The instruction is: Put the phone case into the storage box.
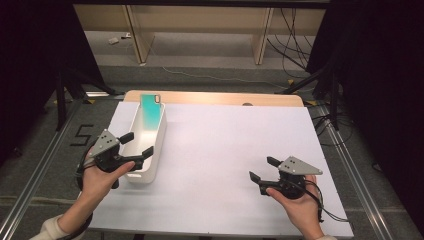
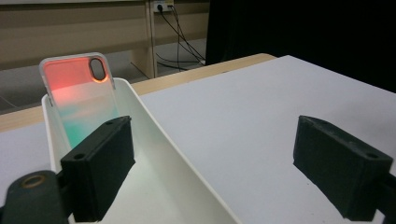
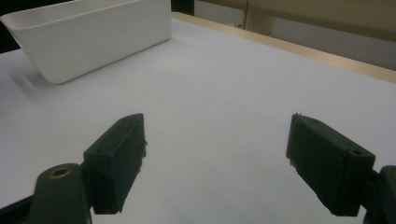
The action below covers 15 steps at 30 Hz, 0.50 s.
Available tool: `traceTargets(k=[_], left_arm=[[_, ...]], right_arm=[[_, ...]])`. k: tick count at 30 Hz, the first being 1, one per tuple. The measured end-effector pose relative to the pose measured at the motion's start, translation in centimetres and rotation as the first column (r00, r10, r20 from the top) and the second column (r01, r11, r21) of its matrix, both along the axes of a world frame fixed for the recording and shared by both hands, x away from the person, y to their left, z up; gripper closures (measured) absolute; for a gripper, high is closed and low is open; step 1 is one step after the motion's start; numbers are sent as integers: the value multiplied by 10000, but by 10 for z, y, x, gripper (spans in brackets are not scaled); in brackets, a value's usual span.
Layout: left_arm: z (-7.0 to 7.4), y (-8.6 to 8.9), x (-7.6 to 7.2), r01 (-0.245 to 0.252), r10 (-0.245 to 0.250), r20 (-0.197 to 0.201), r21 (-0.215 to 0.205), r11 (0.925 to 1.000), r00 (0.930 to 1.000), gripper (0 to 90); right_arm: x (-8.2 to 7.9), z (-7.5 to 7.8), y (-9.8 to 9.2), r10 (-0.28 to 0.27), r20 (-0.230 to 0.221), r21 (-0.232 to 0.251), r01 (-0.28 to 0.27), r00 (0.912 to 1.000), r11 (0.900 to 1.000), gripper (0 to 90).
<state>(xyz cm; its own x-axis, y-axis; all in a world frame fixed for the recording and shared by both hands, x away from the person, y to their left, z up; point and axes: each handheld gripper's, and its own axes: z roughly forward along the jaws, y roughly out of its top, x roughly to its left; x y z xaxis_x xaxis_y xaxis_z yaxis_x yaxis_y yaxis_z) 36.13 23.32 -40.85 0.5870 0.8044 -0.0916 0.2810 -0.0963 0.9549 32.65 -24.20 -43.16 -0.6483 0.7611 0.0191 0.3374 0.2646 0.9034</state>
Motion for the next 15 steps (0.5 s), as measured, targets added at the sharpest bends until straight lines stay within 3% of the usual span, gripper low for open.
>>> traceTargets(k=[2,8,9,12,14,15], left_arm=[[-1,-1,-1,44,-44,15,43,10000,10000,120],[-6,-3,-8,162,-162,-6,19,9999,9999,120],[-7,-3,-9,181,-181,-4,61,9998,9998,120],[-10,-3,-12,271,-270,-37,118,9996,9996,120],[-11,-2,-14,260,-260,-16,158,9995,9997,122],[-11,-2,-14,258,-258,9,164,9995,9997,122]], right_arm=[[1,0,0,2,142,-50,-2,9999,10000,211],[0,1,-1,16,15,-16,-16,10000,10000,210],[1,0,-1,16,171,-63,-15,9999,10000,210],[-1,0,0,-2,5,29,2,10000,10000,210],[0,0,-1,4,223,-11,-4,9998,10000,210],[0,0,0,6,81,28,-6,10000,10000,210]])
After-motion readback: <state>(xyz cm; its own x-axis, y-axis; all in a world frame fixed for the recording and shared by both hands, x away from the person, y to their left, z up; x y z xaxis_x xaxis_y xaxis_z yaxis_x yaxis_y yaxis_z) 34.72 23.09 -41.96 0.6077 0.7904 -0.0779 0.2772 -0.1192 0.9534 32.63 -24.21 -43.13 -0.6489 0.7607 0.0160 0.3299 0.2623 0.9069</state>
